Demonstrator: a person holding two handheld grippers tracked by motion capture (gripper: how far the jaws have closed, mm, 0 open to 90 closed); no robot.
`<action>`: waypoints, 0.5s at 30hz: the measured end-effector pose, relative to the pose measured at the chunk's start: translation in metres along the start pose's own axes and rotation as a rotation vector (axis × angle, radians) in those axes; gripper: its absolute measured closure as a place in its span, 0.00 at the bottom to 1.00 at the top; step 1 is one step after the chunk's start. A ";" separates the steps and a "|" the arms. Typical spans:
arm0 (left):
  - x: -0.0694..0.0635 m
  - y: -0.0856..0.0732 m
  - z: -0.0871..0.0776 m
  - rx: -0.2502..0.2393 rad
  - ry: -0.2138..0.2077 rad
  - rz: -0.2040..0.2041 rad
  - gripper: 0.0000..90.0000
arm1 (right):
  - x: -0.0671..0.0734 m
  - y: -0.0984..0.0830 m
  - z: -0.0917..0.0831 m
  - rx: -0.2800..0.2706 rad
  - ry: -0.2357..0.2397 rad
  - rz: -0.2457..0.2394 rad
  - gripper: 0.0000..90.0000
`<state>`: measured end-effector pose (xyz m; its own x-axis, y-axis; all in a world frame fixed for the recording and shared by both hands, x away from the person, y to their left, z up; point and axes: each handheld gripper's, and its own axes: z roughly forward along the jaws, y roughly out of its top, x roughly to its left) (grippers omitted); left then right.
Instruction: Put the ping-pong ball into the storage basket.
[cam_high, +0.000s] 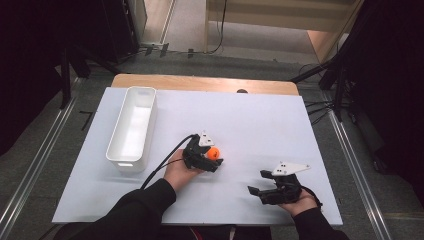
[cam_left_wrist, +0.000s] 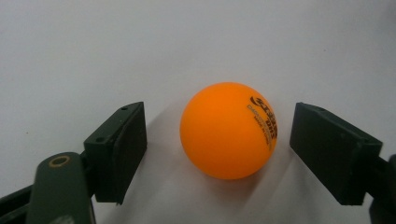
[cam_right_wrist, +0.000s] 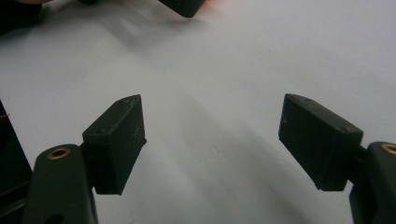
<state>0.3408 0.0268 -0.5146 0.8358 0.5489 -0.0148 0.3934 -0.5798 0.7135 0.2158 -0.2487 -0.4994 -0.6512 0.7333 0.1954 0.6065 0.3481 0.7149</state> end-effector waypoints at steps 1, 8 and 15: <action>-0.001 0.000 0.000 -0.004 -0.001 0.011 0.26 | 0.000 0.000 0.000 0.000 0.000 0.000 0.24; -0.001 -0.001 -0.001 -0.018 0.004 0.008 0.39 | 0.000 0.000 0.000 0.000 -0.001 0.000 0.24; -0.003 -0.001 -0.001 -0.015 0.007 0.031 0.44 | 0.000 0.000 0.000 0.002 -0.002 0.002 0.24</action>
<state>0.3373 0.0264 -0.5143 0.8450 0.5347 0.0124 0.3611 -0.5875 0.7242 0.2155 -0.2488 -0.4992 -0.6491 0.7350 0.1961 0.6091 0.3477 0.7129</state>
